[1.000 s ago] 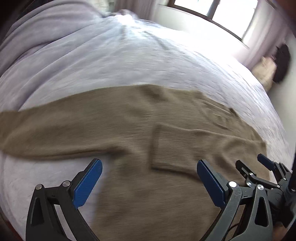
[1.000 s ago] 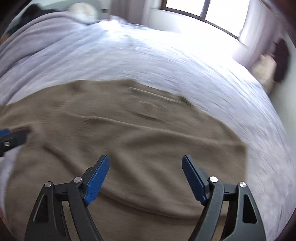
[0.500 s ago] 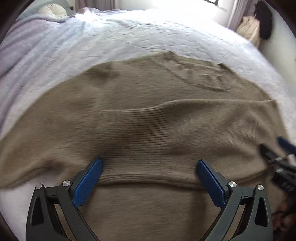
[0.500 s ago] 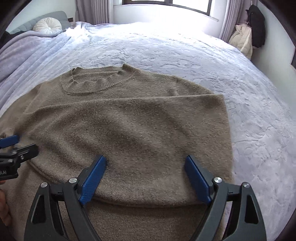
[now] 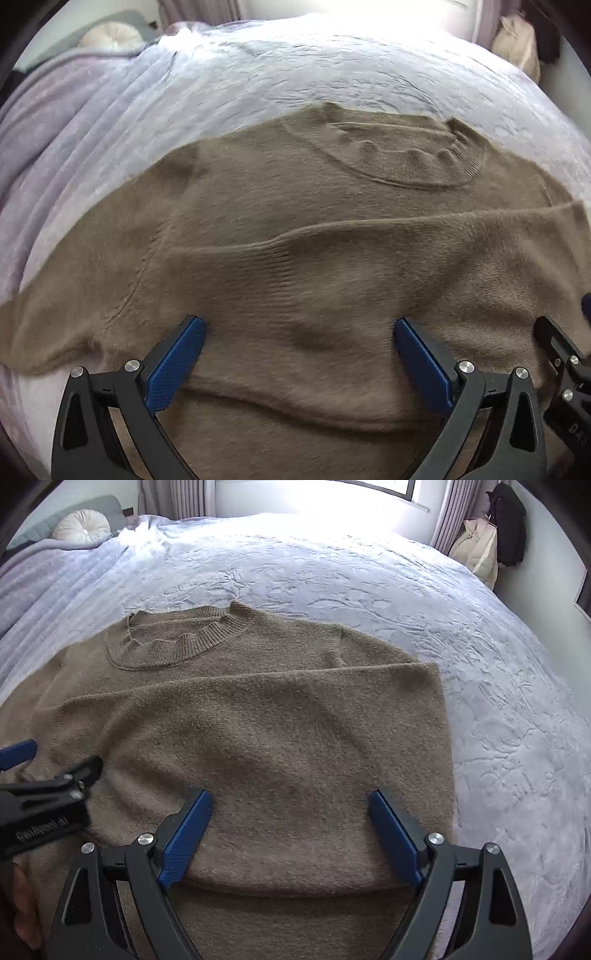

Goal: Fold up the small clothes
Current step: 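Grasp the cuff of the other sleeve with the left tool, then fold the held sleeve across the sweater body with the left tool and release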

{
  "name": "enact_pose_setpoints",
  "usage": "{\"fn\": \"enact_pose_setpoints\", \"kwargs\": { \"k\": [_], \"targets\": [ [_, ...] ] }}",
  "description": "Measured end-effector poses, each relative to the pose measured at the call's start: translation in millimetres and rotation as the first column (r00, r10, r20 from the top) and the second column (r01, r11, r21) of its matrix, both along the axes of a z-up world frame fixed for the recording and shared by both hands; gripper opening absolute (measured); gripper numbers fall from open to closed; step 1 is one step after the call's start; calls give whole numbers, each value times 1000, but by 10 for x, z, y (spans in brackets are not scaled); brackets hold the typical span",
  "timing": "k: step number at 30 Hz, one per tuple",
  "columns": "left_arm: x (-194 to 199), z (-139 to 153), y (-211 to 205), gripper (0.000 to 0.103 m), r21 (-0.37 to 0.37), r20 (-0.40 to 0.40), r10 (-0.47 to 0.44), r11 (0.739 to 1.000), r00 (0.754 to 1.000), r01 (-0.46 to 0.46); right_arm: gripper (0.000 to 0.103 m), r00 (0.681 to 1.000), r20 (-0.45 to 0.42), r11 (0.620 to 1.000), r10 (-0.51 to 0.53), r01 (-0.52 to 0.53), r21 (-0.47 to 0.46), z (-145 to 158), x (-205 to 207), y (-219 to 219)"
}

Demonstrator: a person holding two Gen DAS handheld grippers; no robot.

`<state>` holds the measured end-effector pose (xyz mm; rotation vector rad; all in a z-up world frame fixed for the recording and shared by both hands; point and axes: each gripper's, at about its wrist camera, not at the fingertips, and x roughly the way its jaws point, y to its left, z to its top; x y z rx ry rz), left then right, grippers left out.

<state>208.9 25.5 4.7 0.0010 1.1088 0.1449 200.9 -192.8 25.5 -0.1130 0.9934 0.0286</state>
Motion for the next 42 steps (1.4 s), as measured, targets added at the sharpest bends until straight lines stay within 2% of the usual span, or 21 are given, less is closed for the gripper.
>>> {"fn": "enact_pose_setpoints", "kwargs": {
  "k": [4,5,6,8,9,10,12,15,17,18,22,25,26,27,29,30,31,32,35,40,42],
  "targets": [
    [-276,175,503,103,17,49,91,996,995,-92,90,999,35,1000,-20,19,15,140,-105,8],
    [-377,189,758,103,-4,50,147,989,988,-147,90,999,42,999,-12,11,31,166,-132,48],
    [-452,185,974,103,-38,52,192,981,980,-190,90,999,46,999,-4,2,39,180,-158,103],
    [-692,167,1595,103,-111,51,339,937,939,-332,90,998,56,999,19,-21,35,197,-208,247],
    [-802,158,1850,103,-130,53,407,908,912,-398,90,998,58,999,33,-35,30,196,-225,322],
    [-1001,137,2259,103,-153,54,517,850,854,-504,90,997,57,998,55,-56,20,192,-245,414],
    [-1258,91,2746,103,-196,47,636,762,770,-618,90,995,47,996,92,-92,-4,175,-262,575],
    [-1694,-35,3578,103,-279,20,795,587,607,-760,90,990,31,990,136,-135,-28,133,-295,804],
    [-1821,-82,3892,103,-342,19,824,538,567,-770,90,987,27,987,160,-159,-39,131,-333,938],
    [-1836,-90,3999,103,-364,22,824,534,566,-763,90,985,26,985,169,-167,-43,125,-347,977],
    [-1725,-105,4390,103,-395,42,812,549,583,-736,90,979,17,977,202,-200,-66,130,-395,1176],
    [-1661,-10,4450,102,-416,73,801,567,595,-711,90,974,13,971,226,-224,-80,164,-417,1311],
    [-1664,56,4434,85,-427,101,792,582,602,-693,90,972,10,969,237,-235,-82,191,-419,1373],
    [-1655,96,4420,59,-428,123,784,595,609,-680,90,969,10,966,246,-244,-81,216,-416,1428],
    [-1644,146,4378,38,-437,136,760,622,636,-650,90,964,12,962,265,-263,-66,288,-381,1552],
    [-1638,148,4387,29,-434,137,754,628,642,-645,90,961,9,960,276,-275,-50,326,-323,1648],
    [-1623,151,4386,25,-423,138,752,633,645,-648,90,958,6,957,287,-287,-41,344,-271,1731],
    [-1624,158,4378,15,-398,142,749,642,647,-655,90,954,4,953,300,-300,-35,351,-214,1818],
    [-1755,229,4340,11,-399,177,738,658,651,-639,90,942,-11,939,337,-337,-69,272,30,2153],
    [-1916,454,4264,10,-391,248,698,707,672,-590,90,951,-74,949,300,-305,-84,42,416,2509],
    [-1922,493,4252,10,-389,249,689,714,680,-581,90,951,-88,949,297,-305,-85,-55,437,2673]
  ]
}}
